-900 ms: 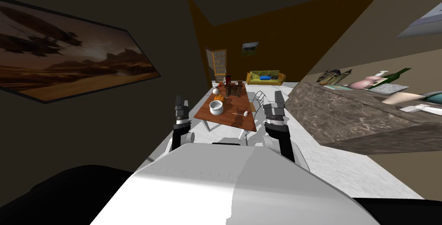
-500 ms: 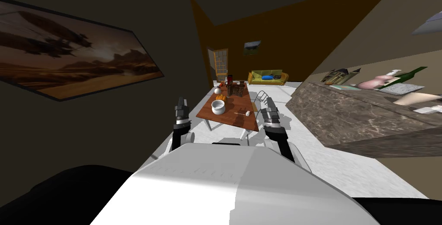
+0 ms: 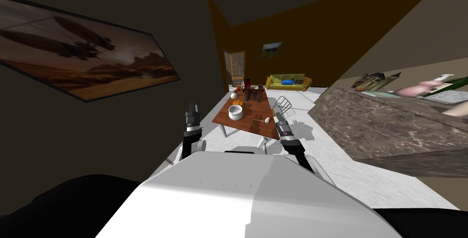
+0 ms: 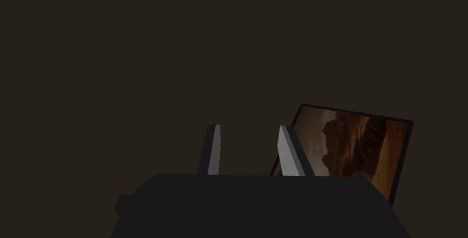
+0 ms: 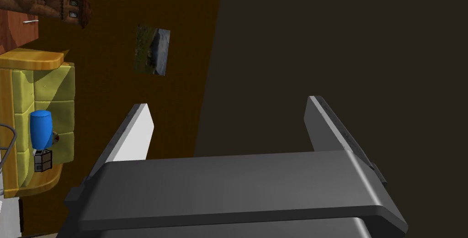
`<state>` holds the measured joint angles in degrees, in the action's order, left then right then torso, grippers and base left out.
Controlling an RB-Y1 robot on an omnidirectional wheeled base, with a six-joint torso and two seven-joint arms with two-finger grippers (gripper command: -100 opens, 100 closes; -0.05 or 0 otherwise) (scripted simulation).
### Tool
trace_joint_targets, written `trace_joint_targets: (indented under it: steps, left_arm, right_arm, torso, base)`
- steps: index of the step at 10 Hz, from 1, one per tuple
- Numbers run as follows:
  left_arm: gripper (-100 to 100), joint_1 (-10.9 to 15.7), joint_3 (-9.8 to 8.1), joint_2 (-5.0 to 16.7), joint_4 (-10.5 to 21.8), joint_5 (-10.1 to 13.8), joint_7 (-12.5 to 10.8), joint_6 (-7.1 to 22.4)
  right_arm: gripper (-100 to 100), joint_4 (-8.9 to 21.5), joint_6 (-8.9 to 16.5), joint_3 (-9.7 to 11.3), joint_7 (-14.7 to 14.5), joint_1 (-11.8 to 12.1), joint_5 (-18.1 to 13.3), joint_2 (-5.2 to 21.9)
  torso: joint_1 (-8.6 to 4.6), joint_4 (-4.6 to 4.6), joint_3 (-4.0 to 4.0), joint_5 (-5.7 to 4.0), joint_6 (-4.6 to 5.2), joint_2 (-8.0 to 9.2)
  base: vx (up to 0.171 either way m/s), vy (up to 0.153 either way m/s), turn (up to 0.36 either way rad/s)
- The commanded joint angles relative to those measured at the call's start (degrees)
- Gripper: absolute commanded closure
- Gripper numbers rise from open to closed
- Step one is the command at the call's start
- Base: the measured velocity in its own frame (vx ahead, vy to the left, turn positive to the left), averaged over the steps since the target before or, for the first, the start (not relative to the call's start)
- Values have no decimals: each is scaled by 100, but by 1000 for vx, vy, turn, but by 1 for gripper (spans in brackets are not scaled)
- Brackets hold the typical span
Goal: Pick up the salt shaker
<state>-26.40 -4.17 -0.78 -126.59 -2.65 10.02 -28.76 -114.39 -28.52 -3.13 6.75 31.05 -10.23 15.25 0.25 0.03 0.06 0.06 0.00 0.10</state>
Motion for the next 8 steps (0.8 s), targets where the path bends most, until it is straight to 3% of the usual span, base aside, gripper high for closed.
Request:
trace_joint_targets:
  steps: [1,4,7,8]
  left_arm:
    - [0,0,0,0,0,0,0,0]
    - [0,0,0,0,0,0,0,0]
    - [0,0,0,0,0,0,0,0]
    - [0,0,0,0,0,0,0,0]
  right_arm:
    - [-100,286,-20,31,15,27,-67,256]
    - [-100,675,-55,66,26,63,-125,470]
    - [-100,1212,-120,161,38,117,-246,911]
    - [-100,1322,-120,161,38,117,-246,911]
  torso:
    - [0,0,0,0,0,0]
    - [-10,-1,-3,-3,-1,-5]
    - [-12,-1,-3,-3,1,-5]
    - [-10,-1,-3,-2,-2,-4]
  base:
    - [-13,59,97]
    - [-6,42,59]
    - [-11,48,93]
    - [-4,45,52]
